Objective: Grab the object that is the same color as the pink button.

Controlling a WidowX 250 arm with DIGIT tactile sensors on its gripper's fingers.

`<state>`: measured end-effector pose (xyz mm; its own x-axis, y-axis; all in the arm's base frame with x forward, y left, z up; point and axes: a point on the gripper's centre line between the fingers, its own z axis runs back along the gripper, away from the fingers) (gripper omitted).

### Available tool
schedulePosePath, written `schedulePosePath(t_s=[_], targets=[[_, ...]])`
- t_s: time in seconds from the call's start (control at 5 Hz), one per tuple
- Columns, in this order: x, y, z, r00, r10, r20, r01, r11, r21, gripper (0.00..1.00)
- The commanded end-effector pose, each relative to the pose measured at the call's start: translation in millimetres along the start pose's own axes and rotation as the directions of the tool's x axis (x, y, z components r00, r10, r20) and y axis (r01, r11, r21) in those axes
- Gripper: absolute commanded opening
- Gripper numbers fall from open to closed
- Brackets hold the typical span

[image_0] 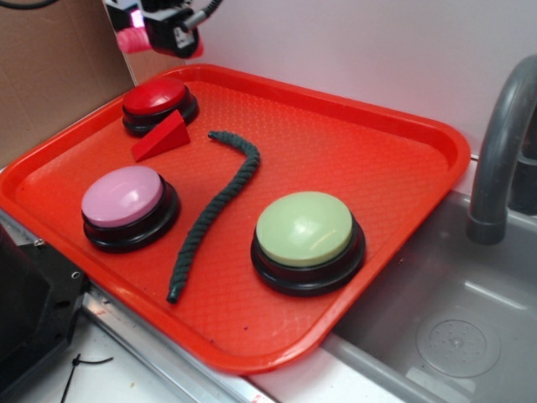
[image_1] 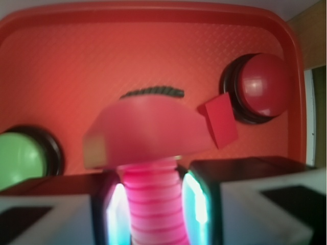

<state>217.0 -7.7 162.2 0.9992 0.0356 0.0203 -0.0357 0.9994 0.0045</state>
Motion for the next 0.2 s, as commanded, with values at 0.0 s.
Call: schedulePosePath(t_s=[0.0], targets=[[12.0,22.0,14.0,0.996,0.075,0.052,-0.073,0.997,-0.033,0.00]])
